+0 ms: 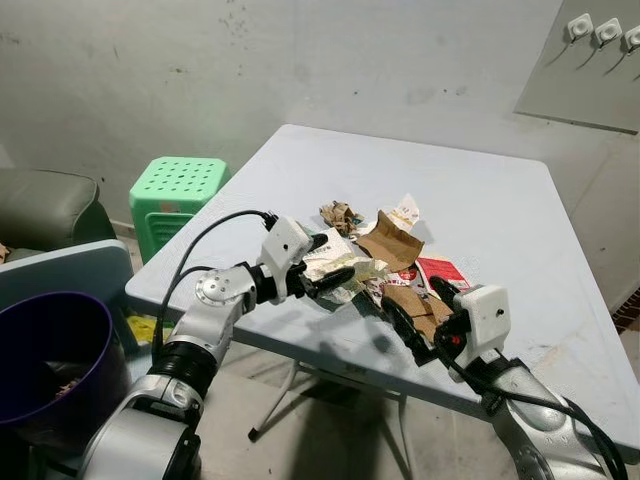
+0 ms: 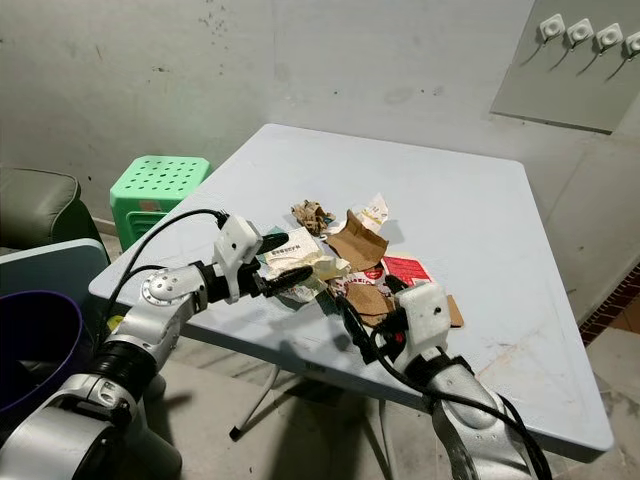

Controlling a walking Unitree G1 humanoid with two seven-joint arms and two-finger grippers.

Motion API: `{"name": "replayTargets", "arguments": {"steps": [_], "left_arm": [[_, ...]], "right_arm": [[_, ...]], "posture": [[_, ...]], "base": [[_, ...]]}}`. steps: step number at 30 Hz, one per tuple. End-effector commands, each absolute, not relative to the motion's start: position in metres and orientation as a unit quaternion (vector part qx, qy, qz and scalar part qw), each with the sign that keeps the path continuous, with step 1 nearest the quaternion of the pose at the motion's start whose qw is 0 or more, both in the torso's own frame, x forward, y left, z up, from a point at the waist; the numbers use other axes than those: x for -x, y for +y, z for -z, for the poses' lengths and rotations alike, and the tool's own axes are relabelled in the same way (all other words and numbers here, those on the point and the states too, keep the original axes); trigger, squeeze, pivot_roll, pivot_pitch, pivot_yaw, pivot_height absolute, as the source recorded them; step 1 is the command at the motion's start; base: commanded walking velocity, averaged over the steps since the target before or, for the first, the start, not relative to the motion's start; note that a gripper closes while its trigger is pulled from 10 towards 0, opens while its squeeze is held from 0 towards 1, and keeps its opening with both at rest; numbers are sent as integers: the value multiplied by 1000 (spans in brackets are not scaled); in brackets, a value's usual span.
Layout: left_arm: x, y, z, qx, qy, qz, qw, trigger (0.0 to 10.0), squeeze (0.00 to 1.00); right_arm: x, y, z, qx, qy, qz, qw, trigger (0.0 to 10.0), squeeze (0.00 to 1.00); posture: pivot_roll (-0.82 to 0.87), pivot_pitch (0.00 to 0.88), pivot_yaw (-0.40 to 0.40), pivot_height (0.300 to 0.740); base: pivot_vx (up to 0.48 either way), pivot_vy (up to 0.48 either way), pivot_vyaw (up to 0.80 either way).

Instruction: Picking trash to rubbish bin

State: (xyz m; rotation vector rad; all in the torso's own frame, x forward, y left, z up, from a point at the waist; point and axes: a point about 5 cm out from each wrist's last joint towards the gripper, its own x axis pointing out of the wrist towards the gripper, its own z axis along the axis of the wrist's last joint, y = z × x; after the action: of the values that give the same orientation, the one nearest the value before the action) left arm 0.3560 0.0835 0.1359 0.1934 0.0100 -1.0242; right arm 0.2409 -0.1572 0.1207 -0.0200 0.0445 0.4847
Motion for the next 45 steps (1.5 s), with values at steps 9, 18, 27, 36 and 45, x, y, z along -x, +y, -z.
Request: {"name": "replayTargets", "arguments": {"steps": [9, 18, 27, 36, 45], "left_arm": [[-363, 79, -139, -114, 20, 500, 859, 10000, 0], [-366, 78, -138, -119, 36, 495, 860, 10000, 0], [-367, 78, -138, -100, 42, 502, 858, 0, 0], [-367, 80, -137, -98, 51, 504, 857, 0, 0], [-368, 80, -140, -91, 50, 505, 857, 0, 0]], "right_arm": [[-219, -157, -128, 11, 37, -236, 971, 10000, 0], [-202, -158, -132, 9, 51, -220, 974, 10000, 0], [-199, -159, -134, 10, 58, -209, 976, 10000, 0], [-199, -158, -137, 7, 57, -204, 977, 10000, 0], [-201, -156, -135, 6, 58, -204, 977, 10000, 0]], "posture": [[-245, 105, 27, 740], [-280, 153, 40, 740], [-283, 169, 47, 740], [-282, 181, 51, 740], [-272, 171, 53, 740]], "base": [[0, 0, 0], [0, 0, 0], [0, 0, 0], [0, 0, 0], [0, 0, 0]]}}
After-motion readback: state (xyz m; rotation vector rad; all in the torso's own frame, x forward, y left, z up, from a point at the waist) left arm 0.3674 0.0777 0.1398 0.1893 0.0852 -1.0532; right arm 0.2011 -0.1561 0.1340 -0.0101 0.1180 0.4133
